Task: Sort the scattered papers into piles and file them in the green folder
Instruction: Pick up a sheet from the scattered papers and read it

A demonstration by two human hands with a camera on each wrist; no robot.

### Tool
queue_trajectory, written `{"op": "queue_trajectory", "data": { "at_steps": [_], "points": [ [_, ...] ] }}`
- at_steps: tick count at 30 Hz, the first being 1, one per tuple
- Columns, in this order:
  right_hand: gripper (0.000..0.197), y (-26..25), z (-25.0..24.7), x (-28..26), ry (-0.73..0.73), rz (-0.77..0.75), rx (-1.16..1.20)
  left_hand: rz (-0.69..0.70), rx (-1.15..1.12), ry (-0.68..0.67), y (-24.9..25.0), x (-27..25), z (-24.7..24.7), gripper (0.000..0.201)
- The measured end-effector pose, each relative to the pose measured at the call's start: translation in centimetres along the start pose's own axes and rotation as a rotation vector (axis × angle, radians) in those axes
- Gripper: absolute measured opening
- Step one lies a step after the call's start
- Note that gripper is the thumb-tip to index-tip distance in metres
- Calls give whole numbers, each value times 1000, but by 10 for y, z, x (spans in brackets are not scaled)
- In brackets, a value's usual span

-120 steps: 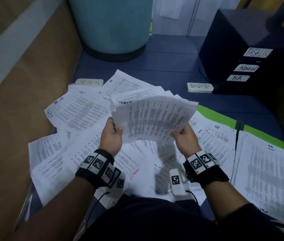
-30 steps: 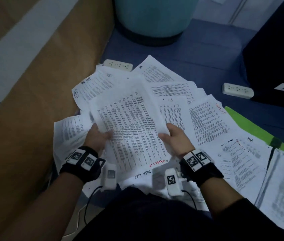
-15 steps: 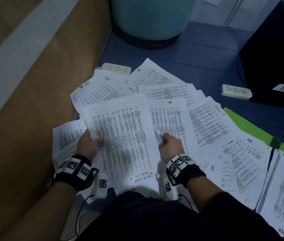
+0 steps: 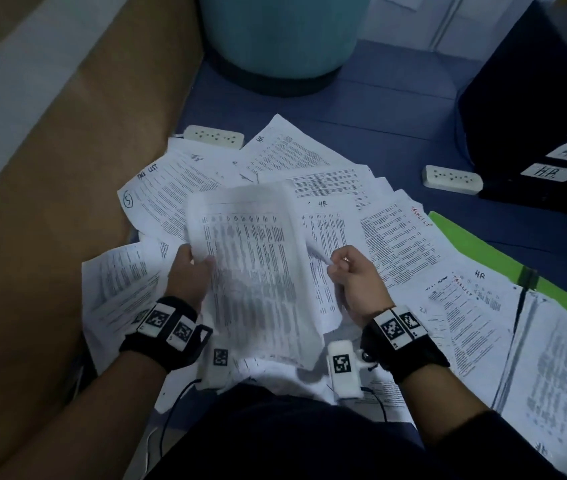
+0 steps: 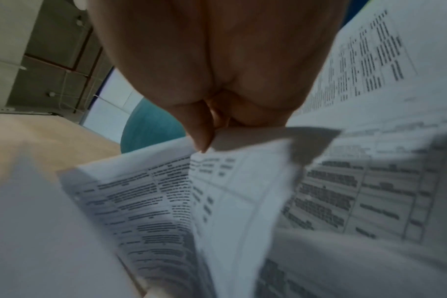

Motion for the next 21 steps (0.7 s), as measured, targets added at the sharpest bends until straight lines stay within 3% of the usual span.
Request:
{"op": "queue_trajectory", "data": {
  "at_steps": [3, 6, 9, 13, 15, 18, 21],
  "points": [
    [28, 6, 0, 1, -33, 25, 102, -5, 0, 32, 4, 1, 2, 18],
    [25, 11, -6, 1, -33, 114, 60, -7, 31, 25, 3, 7, 4, 18],
    [7, 7, -21, 9, 100, 127, -216, -7, 73, 75, -4, 15, -3, 28],
    [74, 24, -50, 37, 405, 337, -936, -94, 109, 1, -14, 19, -2, 50],
    [84, 31, -47, 42, 417, 401, -1105, -128, 195, -103, -21, 19, 3, 56],
    [66, 40, -45, 43, 426, 450, -1092, -158, 279, -185, -32, 17, 5, 50],
    [26, 37, -50, 42, 383, 342, -896, -202, 241, -195, -40, 18, 4, 39]
  ]
}}
Point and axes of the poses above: each hand's wrist, its own x-axis towards the middle knuckle, its own z-axis out of the palm, y = z × x, the point moved 5 cm from there along x, towards the middle knuckle, and after that the axes turned 2 degrees about z, right-handed, at the moved point
